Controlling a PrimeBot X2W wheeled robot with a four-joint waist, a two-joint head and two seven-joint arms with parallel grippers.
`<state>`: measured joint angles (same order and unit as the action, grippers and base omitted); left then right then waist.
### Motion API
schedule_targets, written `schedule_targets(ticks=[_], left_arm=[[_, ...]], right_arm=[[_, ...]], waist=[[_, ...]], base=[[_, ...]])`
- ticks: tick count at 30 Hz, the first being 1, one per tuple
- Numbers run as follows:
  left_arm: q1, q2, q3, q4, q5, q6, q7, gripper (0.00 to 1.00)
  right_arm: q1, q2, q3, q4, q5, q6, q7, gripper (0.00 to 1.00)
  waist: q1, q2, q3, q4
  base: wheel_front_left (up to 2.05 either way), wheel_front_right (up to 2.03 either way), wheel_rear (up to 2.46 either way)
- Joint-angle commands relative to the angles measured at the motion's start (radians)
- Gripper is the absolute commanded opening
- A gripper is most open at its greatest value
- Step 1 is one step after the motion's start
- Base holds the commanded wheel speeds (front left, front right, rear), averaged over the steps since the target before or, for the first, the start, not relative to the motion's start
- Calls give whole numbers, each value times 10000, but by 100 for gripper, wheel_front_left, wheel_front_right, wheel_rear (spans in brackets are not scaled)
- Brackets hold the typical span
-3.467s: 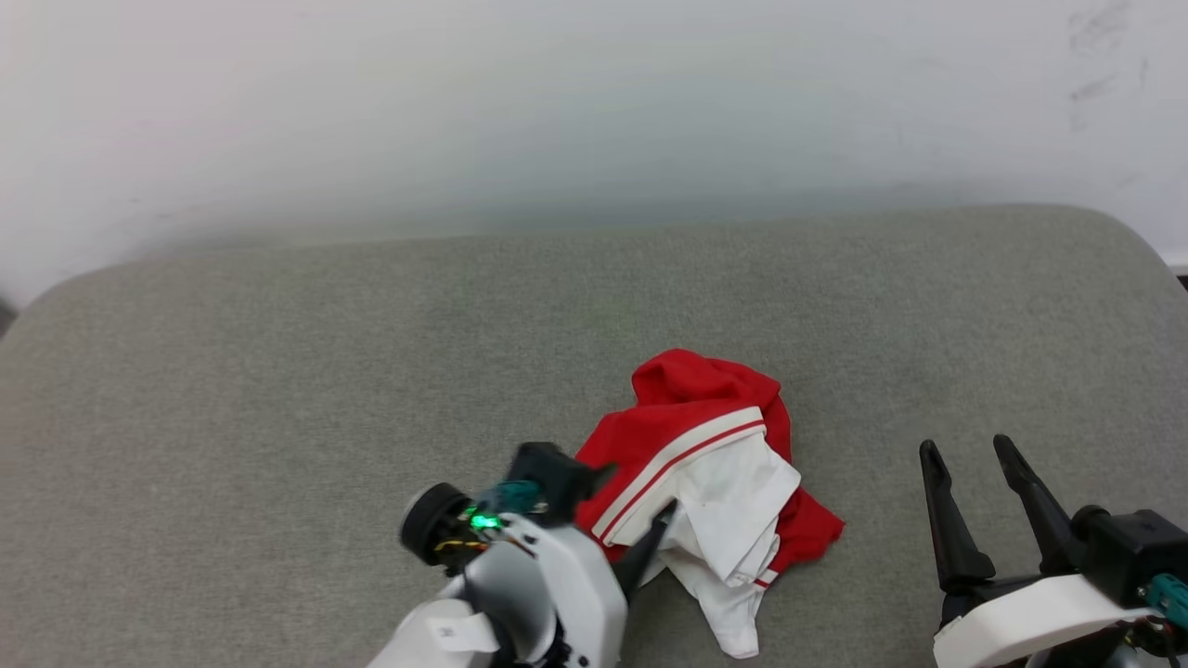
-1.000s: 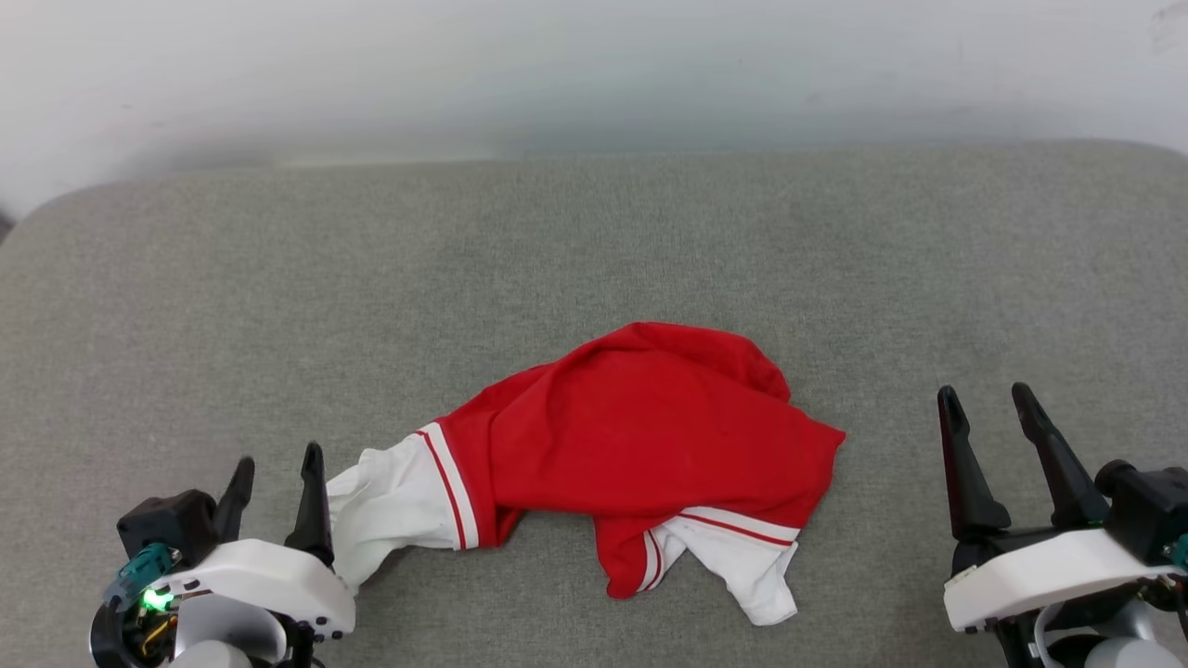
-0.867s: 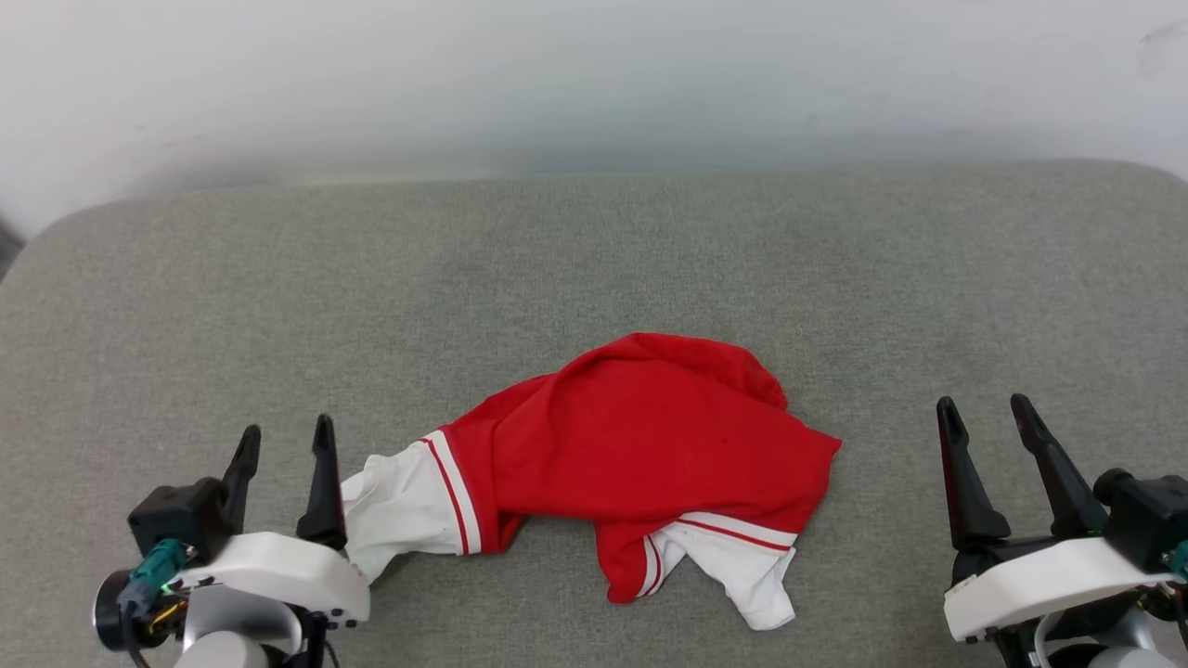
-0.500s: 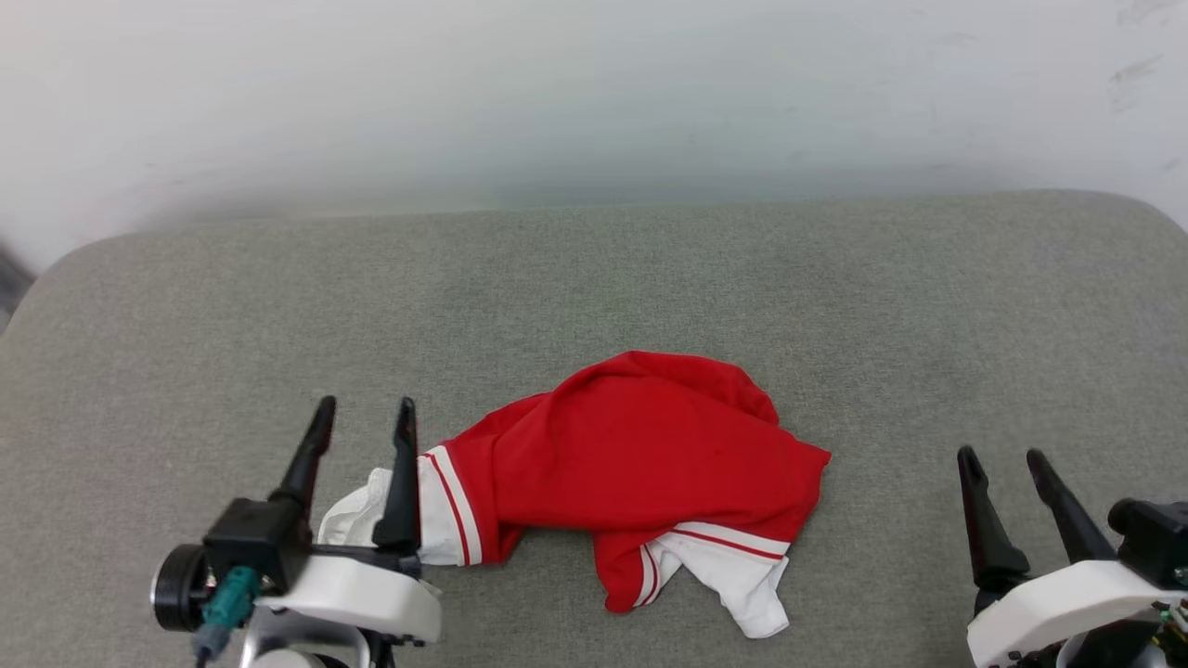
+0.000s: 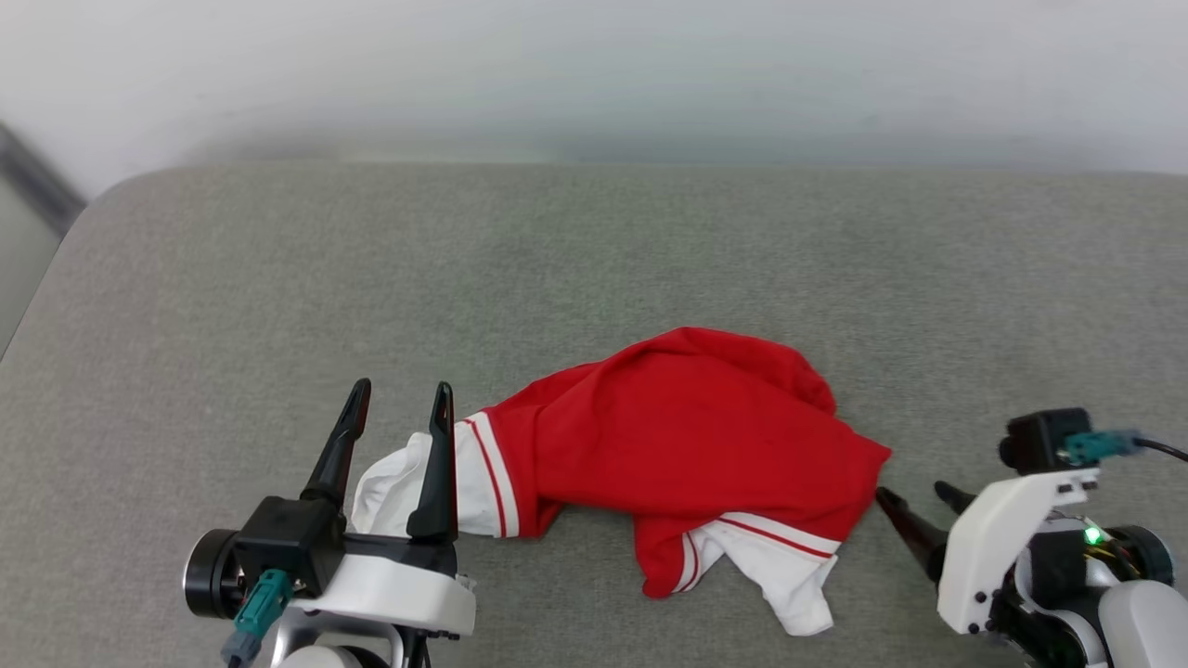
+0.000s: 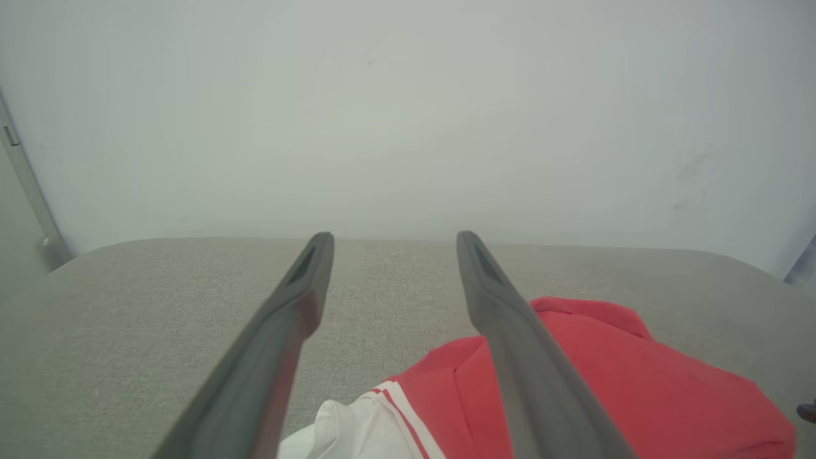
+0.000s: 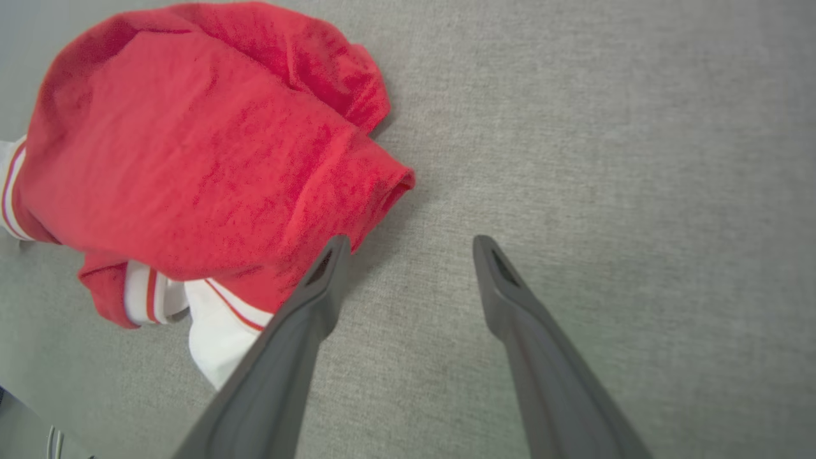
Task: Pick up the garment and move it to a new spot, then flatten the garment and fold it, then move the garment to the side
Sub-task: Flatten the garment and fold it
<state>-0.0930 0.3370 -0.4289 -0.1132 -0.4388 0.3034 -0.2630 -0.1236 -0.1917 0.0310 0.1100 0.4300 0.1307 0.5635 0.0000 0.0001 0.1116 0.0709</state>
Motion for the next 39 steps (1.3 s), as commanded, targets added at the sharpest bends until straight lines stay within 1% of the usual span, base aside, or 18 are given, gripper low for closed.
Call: schedule_targets(ticks=[1, 5, 8, 11, 15, 16, 18, 21, 24, 29, 31, 32, 33, 36, 39], left_arm=[[-191, -83, 70, -22, 79, -40, -23, 100], [-212, -232, 192, 56, 153, -186, -24, 100], [-296, -352, 305, 74, 238, -287, -24, 100], [-380, -497, 394, 128, 312, -390, -24, 100], [-456, -666, 497, 228, 407, -559, -24, 100], [-472, -714, 528, 257, 435, -581, -24, 100], [-488, -788, 607, 308, 498, -650, -24, 100], [-396, -889, 767, 382, 595, -765, -24, 100], [-322, -954, 859, 408, 673, -844, -25, 100], [-311, -1056, 923, 443, 764, -966, -25, 100], [-341, -1104, 946, 459, 802, -1008, -25, 100], [-393, -1159, 951, 451, 842, -1079, -25, 100], [-393, -1159, 951, 451, 842, -1079, -25, 100], [-529, -1273, 993, 480, 931, -1190, -25, 100], [-632, -1338, 1032, 476, 966, -1266, -25, 100]], right_arm=[[-198, -237, 401, -49, 236, -1, 404, 100], [-349, -713, 1443, -306, 787, 0, 1388, 100], [-476, -925, 1964, -382, 1045, 0, 1687, 100], [-572, -1000, 2347, -103, 1217, 0, 1848, 100], [-589, -1025, 2782, 606, 1382, -1, 2187, 100], [-555, -1032, 2864, 775, 1437, -1, 2269, 53], [-541, -1030, 2945, 1010, 1542, -1, 2401, 0], [-738, -1239, 2734, 966, 1582, -6, 2205, 0], [-1167, -1614, 2244, 719, 1394, -10, 1956, 0], [-1734, -1993, 1639, 584, 1092, -3, 1988, 0], [-2096, -2309, 1358, 641, 955, -3, 2070, 0], [-2520, -2564, 1165, 739, 817, -3, 2080, 0], [-2520, -2564, 1165, 739, 817, -3, 2080, 0], [-3404, -2820, 1018, 1012, 593, -1, 1783, 0], [-3766, -2772, 1042, 1247, 576, -1, 1562, 0]], waist=[[0, -1, 247, 275], [0, -1, 536, 519], [0, -1, 795, 635], [0, -1, 1029, 699], [0, -1, 1247, 752], [0, -1, 1269, 757], [0, -1, 1288, 751], [0, -1, 1207, 679], [0, -1, 1113, 595], [0, -1, 1050, 545], [0, -1, 1082, 553], [0, -1, 1184, 581], [0, -1, 1184, 581], [0, -1, 1476, 684], [0, -1, 1661, 724]], base=[[0, 0, 0], [0, 0, 0], [0, 0, 0], [0, 0, 0], [0, 0, 0], [0, 0, 0], [0, 0, 0], [0, 0, 0], [0, 0, 0], [0, 0, 0], [0, 0, 0], [0, 0, 0], [0, 0, 0], [0, 0, 0], [0, 0, 0]])
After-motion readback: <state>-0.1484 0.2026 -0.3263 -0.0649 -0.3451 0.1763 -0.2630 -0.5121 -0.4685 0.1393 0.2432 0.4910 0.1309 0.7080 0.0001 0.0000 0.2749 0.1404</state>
